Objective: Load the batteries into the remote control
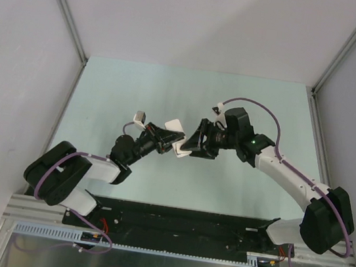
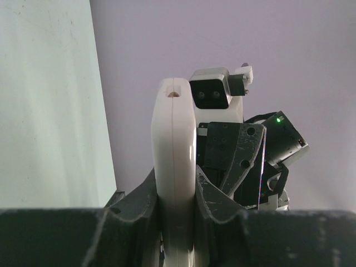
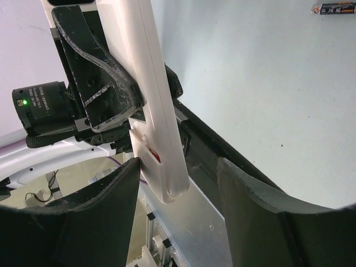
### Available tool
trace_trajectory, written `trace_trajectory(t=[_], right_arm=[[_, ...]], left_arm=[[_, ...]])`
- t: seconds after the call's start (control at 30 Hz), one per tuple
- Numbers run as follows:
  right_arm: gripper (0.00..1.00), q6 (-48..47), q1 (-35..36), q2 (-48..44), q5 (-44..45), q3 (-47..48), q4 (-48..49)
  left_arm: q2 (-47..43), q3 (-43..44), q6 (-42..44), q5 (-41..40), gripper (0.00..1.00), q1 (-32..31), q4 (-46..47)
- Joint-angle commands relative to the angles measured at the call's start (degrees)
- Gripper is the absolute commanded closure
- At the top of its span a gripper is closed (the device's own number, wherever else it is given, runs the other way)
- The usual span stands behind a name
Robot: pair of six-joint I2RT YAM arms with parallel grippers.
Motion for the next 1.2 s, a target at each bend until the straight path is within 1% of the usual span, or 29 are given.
trace_trajectory(t=[0.0,0.17,0.73,1.17], right_arm=[[0.39,-0.65,0.22,-1.66,-1.93,-0.36,-0.43],[0.42,-2.41,0.05,-0.78,-3.42,-0.36,-2.62],[0.44,-6.45,0.49,-0.34,-6.23,-0.18,-6.05],[0.48,-7.16,0.22,0.36,-6.50,-0.01,-6.14]], left_arm=[[-0.95,1.69,-0.53,1.51,1.00,0.25,12.92],[-0.52,1.86,-1.14,3.62,1.00,0.34,12.92],[1.68,3.36,-2.99,8.19,1.00,0.34,12.92],[2.82,4.76,-3.61,11.35,1.00,0.25,12.92]])
